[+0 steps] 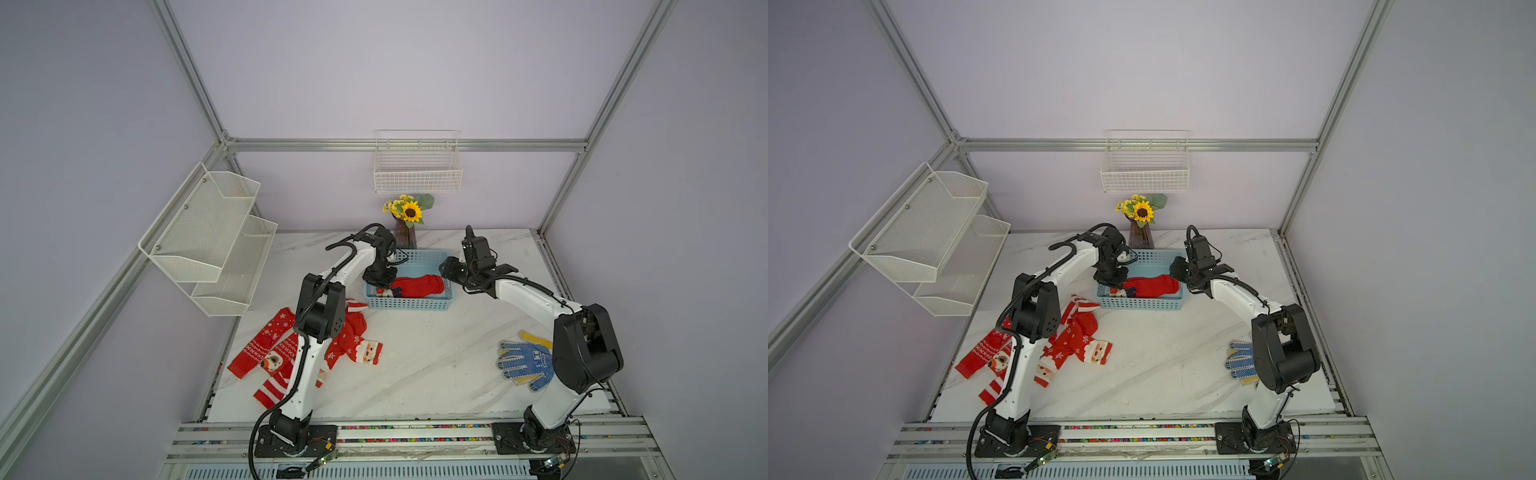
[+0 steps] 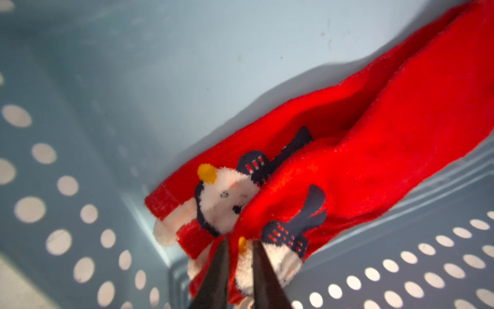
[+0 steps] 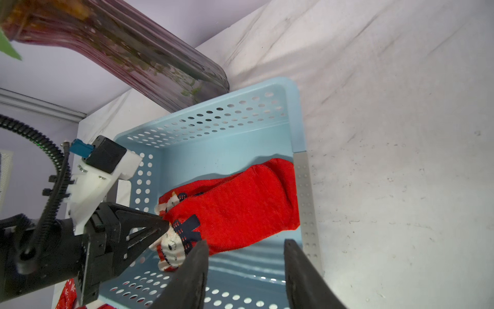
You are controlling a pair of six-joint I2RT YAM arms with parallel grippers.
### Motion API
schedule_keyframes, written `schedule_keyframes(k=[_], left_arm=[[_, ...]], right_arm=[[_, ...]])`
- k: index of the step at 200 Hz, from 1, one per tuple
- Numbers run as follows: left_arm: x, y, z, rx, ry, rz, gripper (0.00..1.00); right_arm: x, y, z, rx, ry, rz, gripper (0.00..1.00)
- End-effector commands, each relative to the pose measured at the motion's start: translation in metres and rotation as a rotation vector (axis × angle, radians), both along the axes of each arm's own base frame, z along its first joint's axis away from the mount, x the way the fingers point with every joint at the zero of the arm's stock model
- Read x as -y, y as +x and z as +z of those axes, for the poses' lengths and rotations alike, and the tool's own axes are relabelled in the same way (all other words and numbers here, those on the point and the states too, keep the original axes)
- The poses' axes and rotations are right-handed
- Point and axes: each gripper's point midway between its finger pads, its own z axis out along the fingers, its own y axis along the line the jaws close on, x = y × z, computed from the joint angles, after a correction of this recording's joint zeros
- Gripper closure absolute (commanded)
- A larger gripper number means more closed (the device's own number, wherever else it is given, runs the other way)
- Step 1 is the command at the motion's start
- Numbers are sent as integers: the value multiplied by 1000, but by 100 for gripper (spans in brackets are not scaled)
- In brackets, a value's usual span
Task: Place the socks together as a pair
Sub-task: Adjust a pair of socks in the bin.
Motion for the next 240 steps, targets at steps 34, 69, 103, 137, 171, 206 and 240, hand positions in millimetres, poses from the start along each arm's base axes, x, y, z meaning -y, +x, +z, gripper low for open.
schedule_keyframes(k=[34,69,103,137,171,206,240], left_arm=[[7,-3,13,20,-2,-38,100],[11,6,38,92,-32,-37,100],[6,17,46,155,0,-19,100],[7,25,56,187,-16,4,100],[11,32,68,227,-42,15,100],[11,39,66,247,-41,33,100],[-6,53,70,299,21,90,100]], right_arm=[[6,-7,8,16,-1,-6,51],[6,-9,8,18,-1,-5,51],[8,-10,9,23,-3,-11,51],[9,-11,7,18,-7,-12,51],[9,-10,4,14,-10,-13,51],[9,-11,0,6,-14,-12,51],[10,-11,-1,3,-16,-14,51]])
